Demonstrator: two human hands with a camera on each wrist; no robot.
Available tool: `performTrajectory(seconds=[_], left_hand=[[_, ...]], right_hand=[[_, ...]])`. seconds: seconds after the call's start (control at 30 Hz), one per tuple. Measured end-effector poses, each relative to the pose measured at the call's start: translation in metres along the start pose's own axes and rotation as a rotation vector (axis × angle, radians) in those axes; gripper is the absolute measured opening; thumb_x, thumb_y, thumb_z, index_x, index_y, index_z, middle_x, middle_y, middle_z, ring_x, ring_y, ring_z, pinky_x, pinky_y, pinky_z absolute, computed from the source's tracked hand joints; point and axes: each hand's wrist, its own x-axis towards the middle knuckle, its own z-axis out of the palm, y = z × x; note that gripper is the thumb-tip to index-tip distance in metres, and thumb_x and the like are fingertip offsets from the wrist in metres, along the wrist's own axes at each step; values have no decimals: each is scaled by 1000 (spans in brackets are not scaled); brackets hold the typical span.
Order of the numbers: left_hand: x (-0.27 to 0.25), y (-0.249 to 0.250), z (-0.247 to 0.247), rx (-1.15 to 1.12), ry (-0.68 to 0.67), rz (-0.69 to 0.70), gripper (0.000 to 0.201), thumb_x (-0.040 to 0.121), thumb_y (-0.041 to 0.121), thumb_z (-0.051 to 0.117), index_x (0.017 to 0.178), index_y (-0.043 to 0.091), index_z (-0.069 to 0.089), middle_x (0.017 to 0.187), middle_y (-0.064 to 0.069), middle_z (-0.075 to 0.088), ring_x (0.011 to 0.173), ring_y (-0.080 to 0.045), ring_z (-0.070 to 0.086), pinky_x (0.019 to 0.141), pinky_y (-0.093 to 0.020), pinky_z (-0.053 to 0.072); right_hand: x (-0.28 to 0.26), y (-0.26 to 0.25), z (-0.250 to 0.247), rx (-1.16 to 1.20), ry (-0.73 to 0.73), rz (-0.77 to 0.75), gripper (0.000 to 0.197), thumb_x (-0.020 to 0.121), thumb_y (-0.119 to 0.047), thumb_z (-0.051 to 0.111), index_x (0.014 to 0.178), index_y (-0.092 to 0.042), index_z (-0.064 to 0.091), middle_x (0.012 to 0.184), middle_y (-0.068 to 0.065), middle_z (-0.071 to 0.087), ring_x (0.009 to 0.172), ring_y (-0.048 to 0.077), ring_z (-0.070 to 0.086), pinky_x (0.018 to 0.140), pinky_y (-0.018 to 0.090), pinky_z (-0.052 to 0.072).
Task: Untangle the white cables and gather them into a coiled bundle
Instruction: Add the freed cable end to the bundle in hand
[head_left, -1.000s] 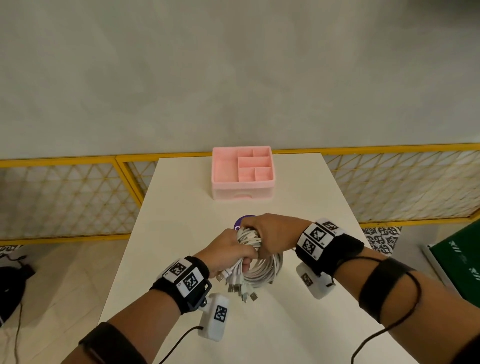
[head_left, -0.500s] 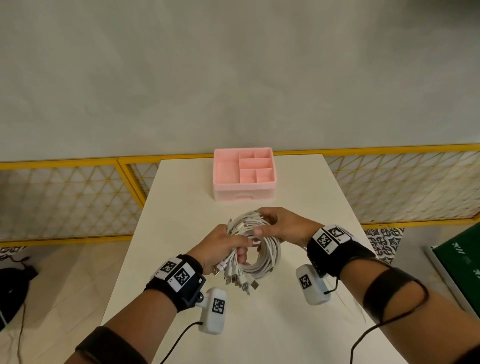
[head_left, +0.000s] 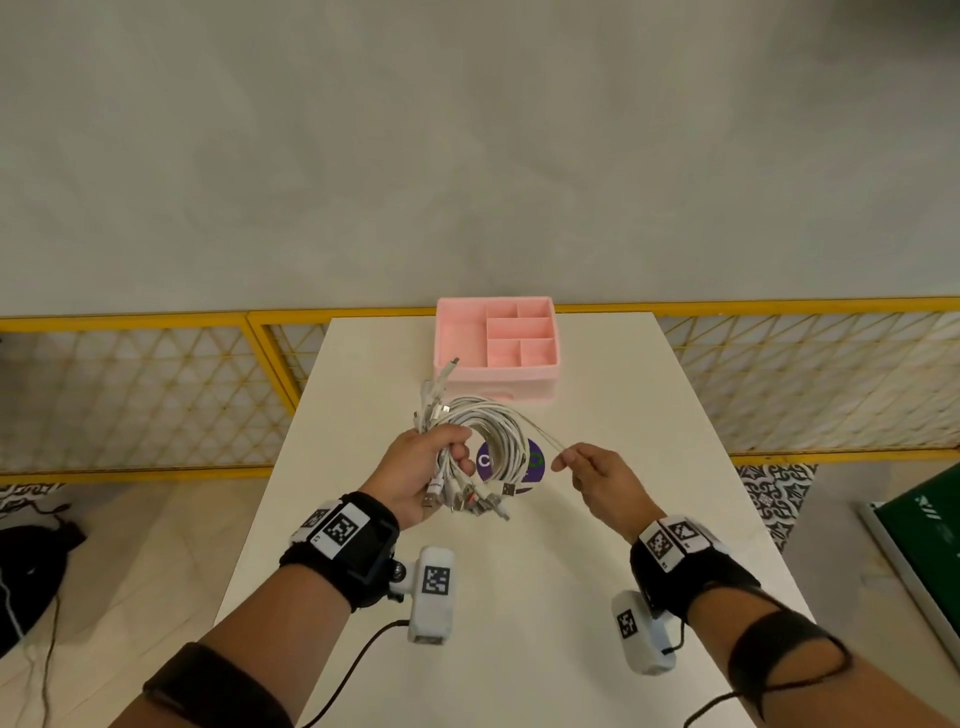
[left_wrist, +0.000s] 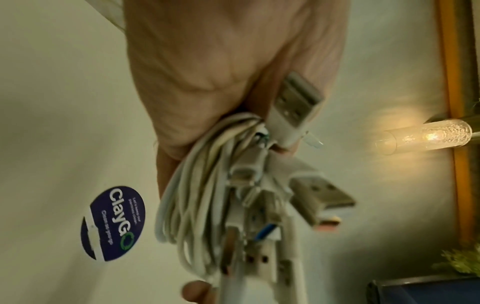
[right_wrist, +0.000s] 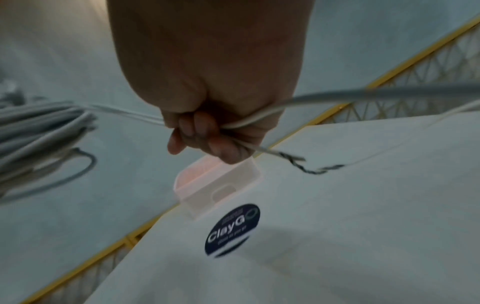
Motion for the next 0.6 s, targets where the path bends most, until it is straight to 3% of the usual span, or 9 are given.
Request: performTrajectory(seconds=[0.1, 0.13, 0.2, 0.27, 0.37, 0.43, 0.47, 0.57, 0.6], left_hand=[[5, -1, 11, -71, 98, 35, 31, 91, 10, 65, 62, 11, 56, 57, -5, 55, 55, -20, 56, 57, -30, 47], [7, -2, 15, -76, 139, 54, 32, 91, 10, 66, 62, 10, 55, 58, -6, 56, 55, -20, 57, 57, -29, 48], [11, -5, 23, -71, 234, 98, 30, 91, 8, 65, 62, 8, 55, 61, -10, 59, 54, -21, 59, 57, -29, 50], [13, -7, 29, -81, 326, 135, 26, 89, 7, 65, 65, 5, 57, 63, -14, 62, 55, -24, 62, 58, -33, 52], [19, -13, 30, -105, 460, 177, 24, 89, 11, 67, 67, 3, 63, 69, -18, 69, 63, -30, 66, 68, -47, 58], [21, -17, 30, -133, 550, 192, 24, 88, 18, 72, 71, 2, 67, 73, -19, 72, 65, -31, 67, 72, -54, 61], [22, -19, 29, -146, 589, 202, 25, 87, 22, 74, 75, 1, 68, 76, -18, 73, 66, -30, 68, 72, -54, 62], [21, -25, 31, -124, 625, 251, 41, 85, 35, 78, 85, -5, 70, 78, -13, 72, 62, -22, 66, 57, -30, 56], [21, -29, 31, -100, 615, 269, 47, 85, 38, 79, 87, -8, 69, 76, -12, 70, 60, -20, 64, 54, -27, 53]], right_hand=[[-12, 9, 26, -234, 44, -42, 29, 106, -22, 42, 95, -14, 68, 65, -12, 52, 53, 0, 46, 59, 20, 37], [-17, 11, 36, -326, 19, -58, 29, 106, -23, 40, 99, -15, 66, 73, -11, 59, 63, 2, 54, 66, 25, 40], [-27, 11, 56, -512, -75, -73, 28, 107, -26, 35, 108, -15, 61, 94, 2, 70, 85, 22, 65, 77, 34, 46], [-37, 3, 72, -685, -179, -75, 28, 106, -26, 29, 117, -13, 52, 105, 13, 68, 94, 34, 64, 78, 40, 49], [-49, -15, 79, -908, -288, -172, 36, 103, -15, 32, 137, -7, 40, 113, 15, 64, 100, 35, 62, 73, 38, 42], [-54, -32, 78, -1053, -343, -254, 41, 101, -12, 37, 141, -2, 36, 118, 16, 62, 103, 36, 61, 75, 40, 41], [-57, -42, 78, -1102, -371, -287, 37, 101, -13, 39, 136, -1, 40, 117, 17, 62, 101, 37, 62, 74, 40, 41], [-61, -68, 74, -1221, -411, -420, 20, 99, -11, 40, 115, -2, 50, 105, 17, 65, 89, 39, 64, 64, 37, 34], [-61, -77, 72, -1240, -416, -458, 19, 98, -9, 41, 112, -3, 51, 103, 17, 65, 88, 39, 64, 63, 37, 34]])
